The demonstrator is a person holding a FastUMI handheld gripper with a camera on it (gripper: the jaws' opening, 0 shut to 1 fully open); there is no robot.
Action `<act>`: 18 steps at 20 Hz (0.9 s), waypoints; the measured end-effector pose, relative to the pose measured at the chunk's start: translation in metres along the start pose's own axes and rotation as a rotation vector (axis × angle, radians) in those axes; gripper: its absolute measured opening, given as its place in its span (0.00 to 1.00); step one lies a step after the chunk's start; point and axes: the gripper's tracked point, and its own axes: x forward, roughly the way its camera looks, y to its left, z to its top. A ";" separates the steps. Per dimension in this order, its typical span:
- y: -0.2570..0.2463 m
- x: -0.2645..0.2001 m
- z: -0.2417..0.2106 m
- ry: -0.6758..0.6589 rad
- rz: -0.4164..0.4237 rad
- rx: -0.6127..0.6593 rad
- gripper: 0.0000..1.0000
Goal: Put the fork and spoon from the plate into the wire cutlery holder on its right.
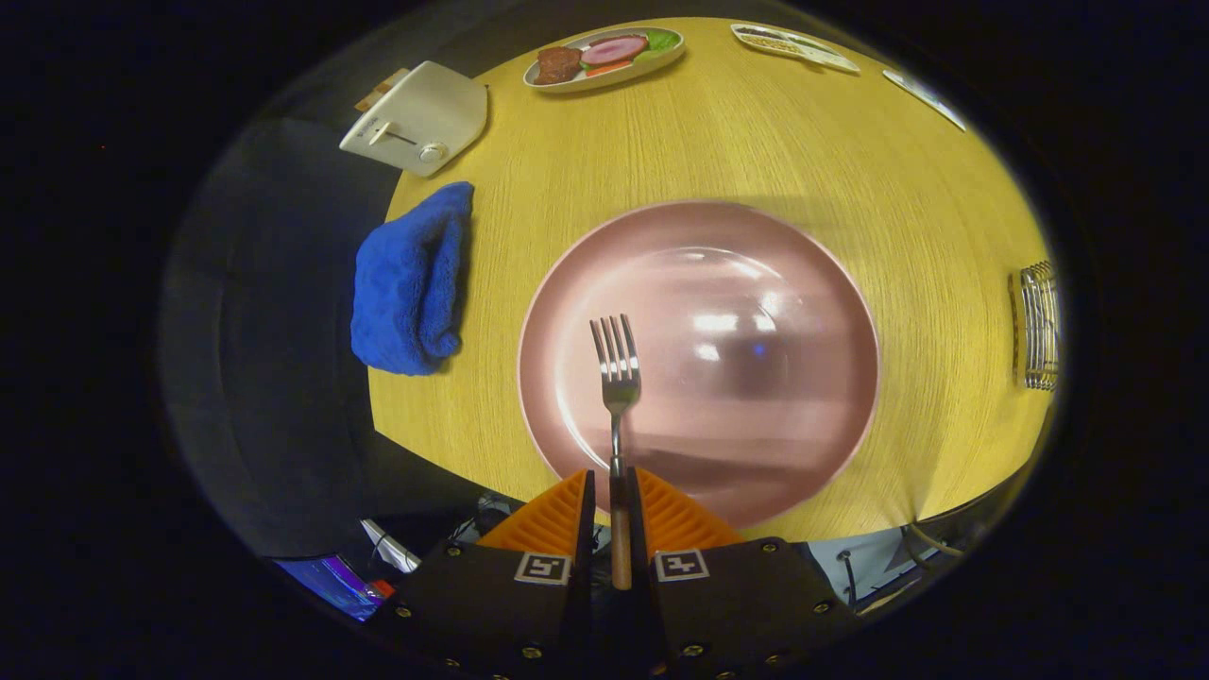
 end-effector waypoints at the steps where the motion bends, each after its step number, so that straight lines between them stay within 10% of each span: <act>1: -0.001 0.002 -0.001 0.004 -0.006 -0.006 0.18; 18: -0.004 0.021 -0.009 0.019 -0.033 -0.021 0.15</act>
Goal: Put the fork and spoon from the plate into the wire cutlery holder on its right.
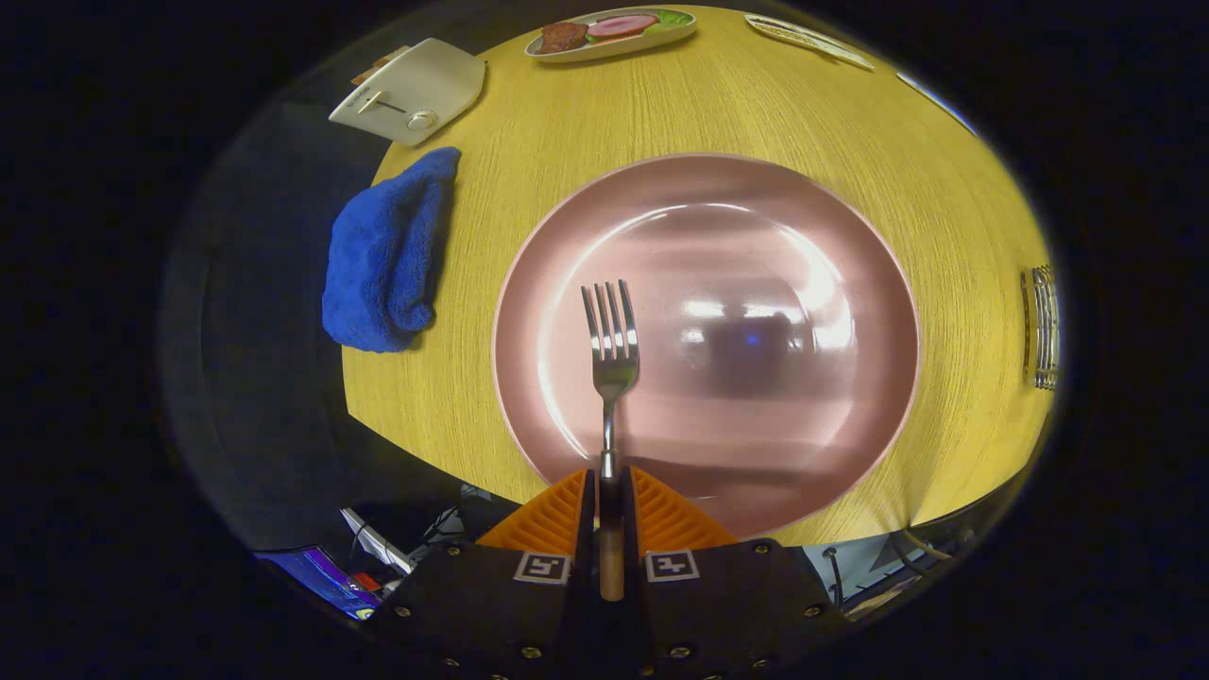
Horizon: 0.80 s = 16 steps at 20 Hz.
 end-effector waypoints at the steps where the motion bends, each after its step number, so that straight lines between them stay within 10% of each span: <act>1: 0.000 -0.007 0.002 -0.027 0.008 0.019 0.17; 2: 0.001 -0.006 0.003 -0.028 0.013 0.035 0.02; 16: -0.031 -0.073 0.049 -0.187 0.106 0.213 0.02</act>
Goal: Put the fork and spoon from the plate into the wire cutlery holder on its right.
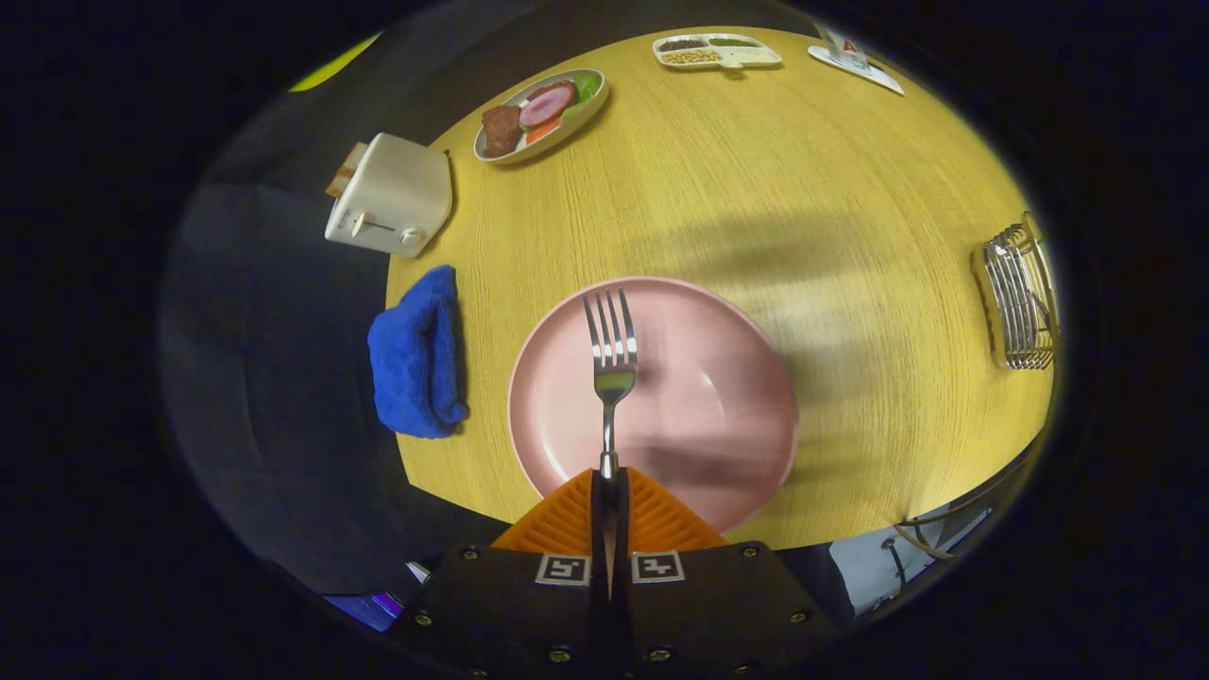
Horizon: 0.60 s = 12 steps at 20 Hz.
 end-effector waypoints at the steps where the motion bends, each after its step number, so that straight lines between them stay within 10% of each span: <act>1: -0.003 -0.007 0.005 -0.018 0.004 0.016 0.02; 12: -0.070 -0.073 0.045 -0.181 -0.004 0.205 0.02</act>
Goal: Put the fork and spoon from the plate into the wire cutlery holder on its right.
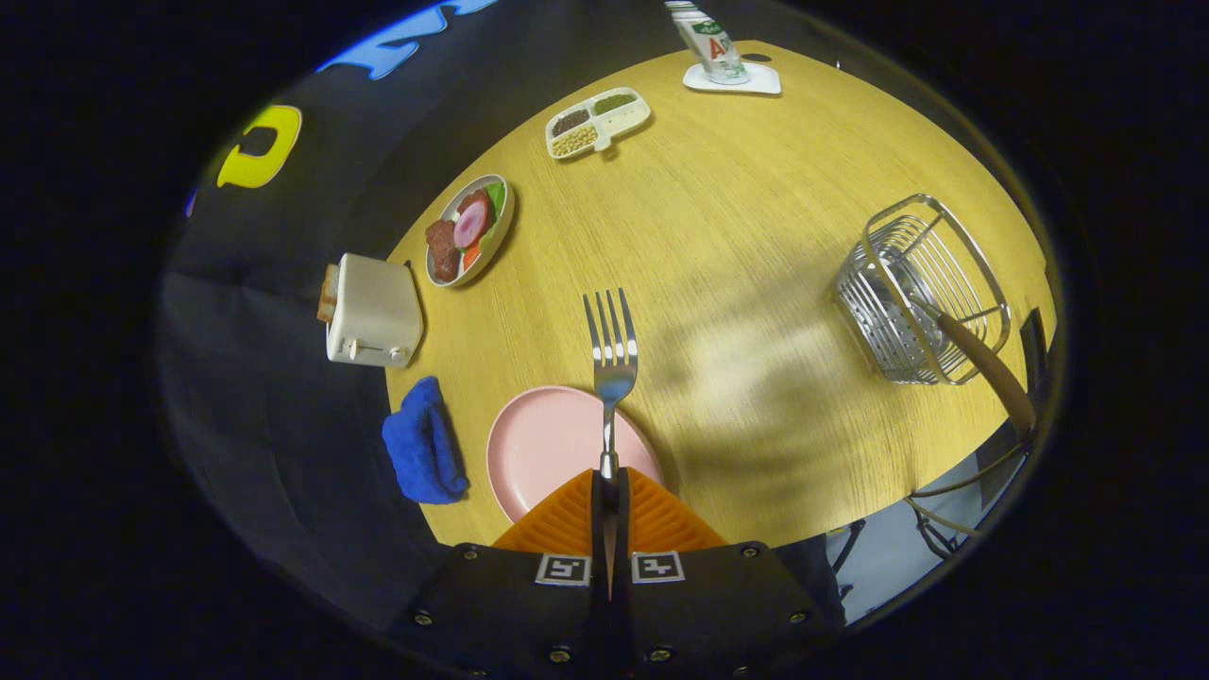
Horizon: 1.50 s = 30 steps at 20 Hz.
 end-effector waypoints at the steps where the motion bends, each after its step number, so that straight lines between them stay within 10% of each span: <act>1: -0.006 -0.005 0.004 -0.013 -0.002 0.016 0.02; 30: -0.109 -0.075 0.033 -0.051 -0.012 0.342 0.04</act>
